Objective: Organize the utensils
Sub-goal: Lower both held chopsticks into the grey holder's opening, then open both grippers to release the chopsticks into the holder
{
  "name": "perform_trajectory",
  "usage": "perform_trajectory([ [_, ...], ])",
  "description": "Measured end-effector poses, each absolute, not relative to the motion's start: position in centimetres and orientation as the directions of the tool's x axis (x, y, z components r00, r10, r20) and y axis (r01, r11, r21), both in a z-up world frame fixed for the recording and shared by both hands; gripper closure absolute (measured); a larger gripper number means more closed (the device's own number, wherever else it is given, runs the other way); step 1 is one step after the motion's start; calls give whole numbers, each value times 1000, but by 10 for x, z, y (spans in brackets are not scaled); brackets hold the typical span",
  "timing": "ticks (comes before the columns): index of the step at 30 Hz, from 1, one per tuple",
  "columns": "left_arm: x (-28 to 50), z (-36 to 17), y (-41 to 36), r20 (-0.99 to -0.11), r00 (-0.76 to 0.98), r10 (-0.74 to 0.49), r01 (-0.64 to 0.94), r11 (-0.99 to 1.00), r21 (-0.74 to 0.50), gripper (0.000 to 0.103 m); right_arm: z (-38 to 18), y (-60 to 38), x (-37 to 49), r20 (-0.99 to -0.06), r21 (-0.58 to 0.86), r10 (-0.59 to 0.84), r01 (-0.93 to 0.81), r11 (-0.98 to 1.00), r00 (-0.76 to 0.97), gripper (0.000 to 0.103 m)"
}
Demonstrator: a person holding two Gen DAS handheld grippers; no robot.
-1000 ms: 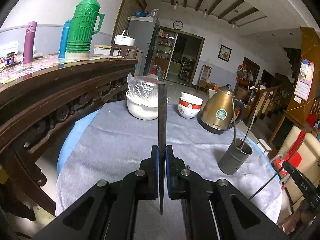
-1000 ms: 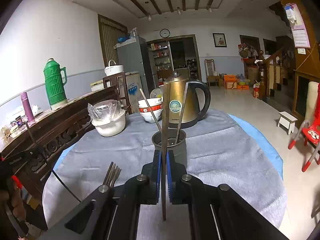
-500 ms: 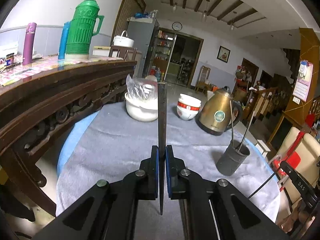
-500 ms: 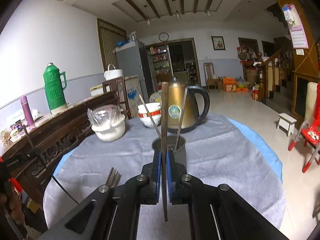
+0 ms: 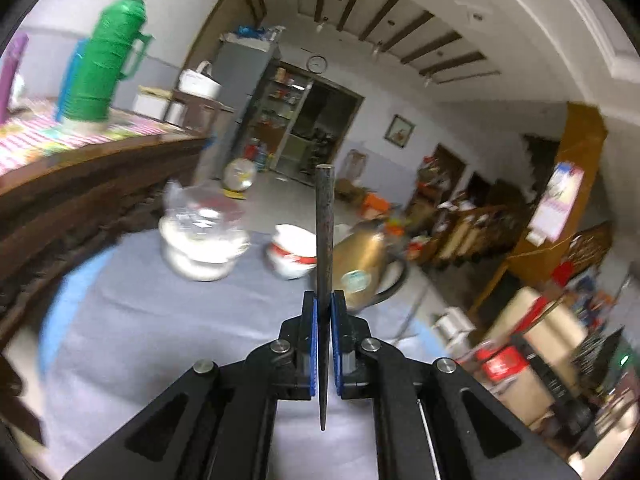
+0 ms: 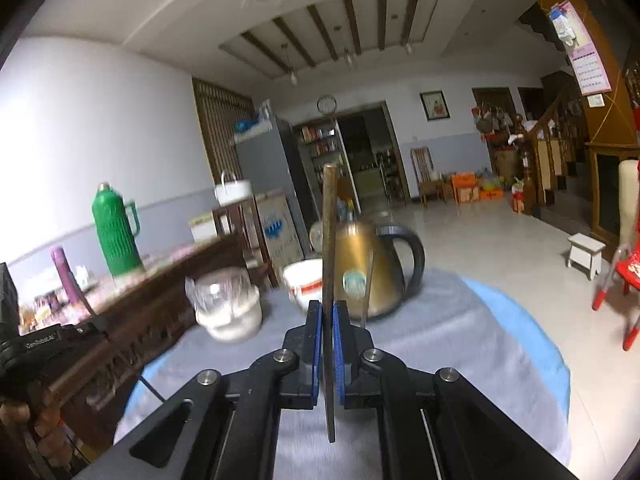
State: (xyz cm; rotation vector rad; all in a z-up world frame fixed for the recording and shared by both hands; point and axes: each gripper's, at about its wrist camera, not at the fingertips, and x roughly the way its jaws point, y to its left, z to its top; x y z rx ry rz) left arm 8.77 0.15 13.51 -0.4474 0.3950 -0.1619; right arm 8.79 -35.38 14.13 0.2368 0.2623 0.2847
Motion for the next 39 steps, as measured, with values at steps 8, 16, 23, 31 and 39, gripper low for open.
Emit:
perform_trajectory([
  [8, 154, 148, -47, -330, 891, -311, 125, 869, -479, 97, 158, -358, 131, -187, 294, 293, -231, 927, 938, 97],
  [16, 195, 138, -79, -369, 876, -312, 139, 894, -425, 97, 136, -362, 171, -252, 335, 300, -208, 919, 920, 97],
  [23, 214, 111, -89, -434, 848, -306, 122, 907, -402, 96, 111, -363, 195, -318, 361, 317, -195, 912, 894, 97],
  [31, 225, 88, -98, -496, 809, -317, 112, 910, -399, 96, 84, -360, 211, -403, 377, 338, -182, 908, 850, 97],
  [39, 230, 71, -100, -539, 772, -338, 102, 902, -420, 96, 73, -356, 218, -447, 375, 343, -175, 910, 826, 97],
])
